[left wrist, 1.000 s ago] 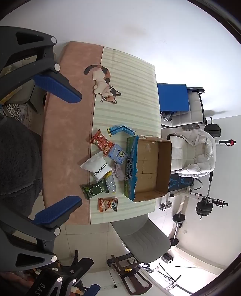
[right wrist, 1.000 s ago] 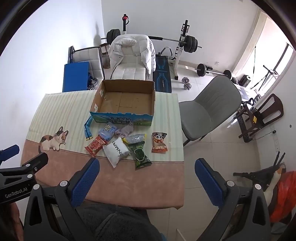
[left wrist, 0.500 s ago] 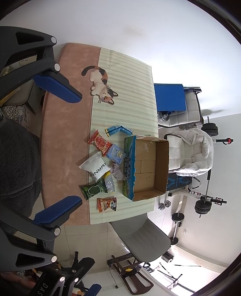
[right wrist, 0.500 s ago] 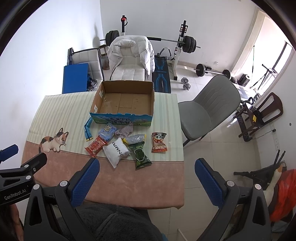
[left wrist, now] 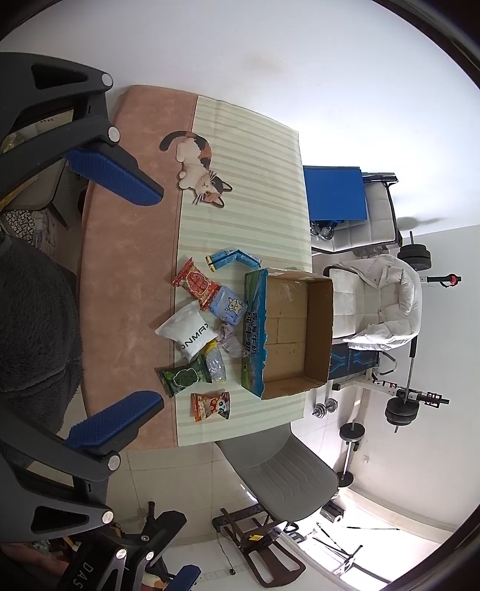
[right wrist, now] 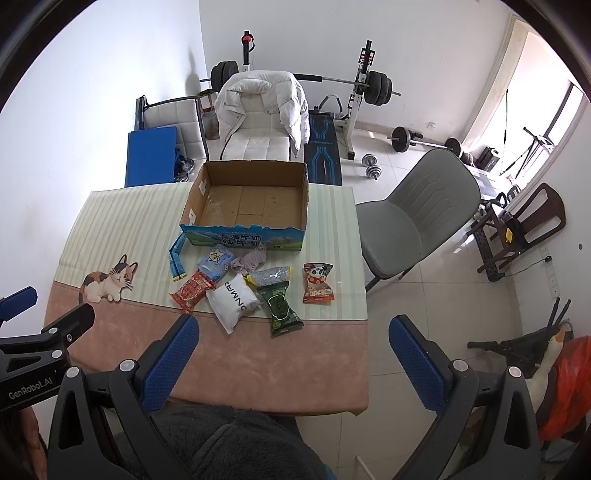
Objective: Organize soft objects
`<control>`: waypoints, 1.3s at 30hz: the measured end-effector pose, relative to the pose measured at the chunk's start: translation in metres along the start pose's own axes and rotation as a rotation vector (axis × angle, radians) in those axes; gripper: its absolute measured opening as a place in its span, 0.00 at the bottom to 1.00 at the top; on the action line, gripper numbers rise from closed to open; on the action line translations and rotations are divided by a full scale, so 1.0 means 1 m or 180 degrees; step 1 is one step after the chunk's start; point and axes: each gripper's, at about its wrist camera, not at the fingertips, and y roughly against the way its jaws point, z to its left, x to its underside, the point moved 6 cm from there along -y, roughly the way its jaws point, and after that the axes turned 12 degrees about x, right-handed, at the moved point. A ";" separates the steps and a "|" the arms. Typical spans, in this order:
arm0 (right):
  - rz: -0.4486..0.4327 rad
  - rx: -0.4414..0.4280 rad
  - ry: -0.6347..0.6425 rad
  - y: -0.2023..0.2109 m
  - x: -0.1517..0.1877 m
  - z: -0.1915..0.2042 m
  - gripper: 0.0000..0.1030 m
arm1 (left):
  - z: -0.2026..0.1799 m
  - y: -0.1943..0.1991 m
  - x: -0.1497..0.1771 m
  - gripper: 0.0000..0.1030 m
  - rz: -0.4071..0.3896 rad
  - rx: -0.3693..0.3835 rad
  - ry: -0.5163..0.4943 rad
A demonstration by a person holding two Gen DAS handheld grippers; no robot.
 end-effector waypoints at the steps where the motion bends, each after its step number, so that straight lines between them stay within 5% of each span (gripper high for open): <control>1: -0.0002 -0.0002 -0.0007 0.001 0.000 -0.001 1.00 | -0.001 0.000 -0.001 1.00 -0.0003 -0.0002 -0.0006; 39: -0.0033 0.0012 -0.0050 0.003 -0.006 -0.004 1.00 | 0.003 0.003 -0.009 1.00 -0.0046 -0.0005 -0.0038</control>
